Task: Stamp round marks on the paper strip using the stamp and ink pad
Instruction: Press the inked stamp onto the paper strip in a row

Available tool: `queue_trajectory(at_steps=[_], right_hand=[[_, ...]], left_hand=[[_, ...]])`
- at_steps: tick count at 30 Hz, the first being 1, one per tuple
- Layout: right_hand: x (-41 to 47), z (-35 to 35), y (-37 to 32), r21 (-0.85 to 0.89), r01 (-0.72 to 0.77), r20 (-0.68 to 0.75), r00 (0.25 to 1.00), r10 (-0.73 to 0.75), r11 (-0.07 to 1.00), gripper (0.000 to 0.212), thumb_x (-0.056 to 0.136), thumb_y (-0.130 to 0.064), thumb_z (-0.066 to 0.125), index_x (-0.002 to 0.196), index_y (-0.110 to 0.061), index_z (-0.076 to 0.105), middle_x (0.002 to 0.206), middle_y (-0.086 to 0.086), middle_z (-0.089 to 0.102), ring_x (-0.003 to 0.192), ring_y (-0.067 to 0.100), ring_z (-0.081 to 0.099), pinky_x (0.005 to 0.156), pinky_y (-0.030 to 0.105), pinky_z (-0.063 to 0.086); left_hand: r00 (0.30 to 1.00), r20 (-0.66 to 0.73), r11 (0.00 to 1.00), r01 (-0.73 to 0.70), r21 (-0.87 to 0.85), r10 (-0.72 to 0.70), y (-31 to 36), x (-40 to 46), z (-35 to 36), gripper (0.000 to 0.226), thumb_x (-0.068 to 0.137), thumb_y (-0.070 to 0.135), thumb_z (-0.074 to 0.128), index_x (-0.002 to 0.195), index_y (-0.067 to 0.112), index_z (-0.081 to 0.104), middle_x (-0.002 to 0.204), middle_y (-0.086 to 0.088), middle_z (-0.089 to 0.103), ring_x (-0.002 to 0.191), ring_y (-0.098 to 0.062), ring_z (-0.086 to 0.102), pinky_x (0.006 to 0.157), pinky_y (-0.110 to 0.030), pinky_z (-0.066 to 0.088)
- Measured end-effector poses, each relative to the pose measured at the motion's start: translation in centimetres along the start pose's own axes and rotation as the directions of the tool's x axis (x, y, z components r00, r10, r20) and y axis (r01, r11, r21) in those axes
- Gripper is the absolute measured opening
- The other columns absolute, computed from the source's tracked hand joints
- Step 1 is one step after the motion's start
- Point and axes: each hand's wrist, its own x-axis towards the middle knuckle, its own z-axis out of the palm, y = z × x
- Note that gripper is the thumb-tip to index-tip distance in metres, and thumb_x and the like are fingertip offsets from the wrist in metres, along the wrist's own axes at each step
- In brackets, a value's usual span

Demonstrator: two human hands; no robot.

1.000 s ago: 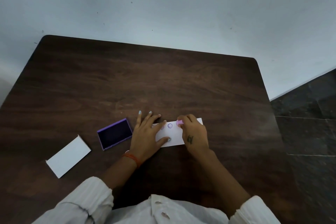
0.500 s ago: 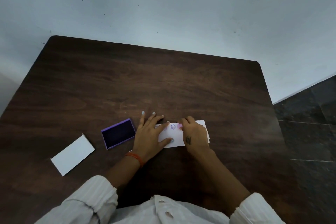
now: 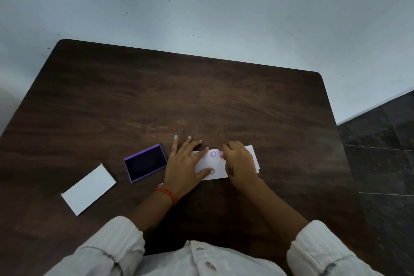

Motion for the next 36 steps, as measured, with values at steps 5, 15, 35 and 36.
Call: queue_trajectory(at_steps=[5, 15, 35, 36], right_hand=[[-0.1, 0.1, 0.3, -0.001, 0.037, -0.014, 0.999, -0.037, 0.999, 0.036, 0.082, -0.007, 0.061, 0.117, -0.005, 0.054, 0.124, 0.014, 0.057, 0.116, 0.025, 0.048, 0.096, 0.031, 0.04], [0.3, 0.4, 0.9, -0.003, 0.091, -0.046, 0.995, -0.091, 0.996, 0.034, 0.08, -0.004, 0.063, 0.114, -0.002, 0.057, 0.12, 0.018, 0.06, 0.113, 0.029, 0.052, 0.093, 0.034, 0.043], [0.4, -0.5, 2.6, 0.323, 0.033, -0.137, 0.99, 0.012, 0.946, 0.014, 0.083, -0.005, 0.06, 0.095, -0.007, 0.068, 0.1, 0.011, 0.069, 0.096, 0.022, 0.061, 0.083, 0.026, 0.043], [0.1, -0.7, 2.7, 0.475, -0.043, -0.172, 0.975, 0.14, 0.879, 0.013, 0.082, -0.008, 0.062, 0.093, -0.009, 0.07, 0.098, 0.009, 0.071, 0.094, 0.019, 0.062, 0.084, 0.026, 0.045]], left_hand=[[1.0, -0.007, 1.0, -0.002, 0.012, 0.002, -0.1, -0.1, 0.2, 0.061, 0.075, 0.062, 0.042, 0.119, 0.022, 0.058, 0.131, -0.008, 0.056, 0.129, -0.03, 0.041, 0.112, -0.046, -0.002], [1.0, -0.013, 1.0, 0.015, -0.011, -0.015, -0.1, 0.0, 0.5, 0.062, 0.075, 0.063, 0.042, 0.12, 0.024, 0.056, 0.132, -0.008, 0.055, 0.131, -0.029, 0.039, 0.113, -0.047, -0.001], [1.0, 0.029, 0.999, -0.011, 0.039, 0.01, 0.1, 0.0, -0.4, 0.066, 0.076, 0.065, 0.038, 0.126, 0.023, 0.052, 0.138, -0.006, 0.049, 0.135, -0.027, 0.031, 0.114, -0.048, -0.004], [0.999, 0.033, 0.999, -0.012, 0.047, 0.01, 0.2, -0.1, -0.4, 0.064, 0.078, 0.063, 0.041, 0.127, 0.024, 0.05, 0.14, -0.005, 0.047, 0.136, -0.027, 0.03, 0.114, -0.047, -0.006]])
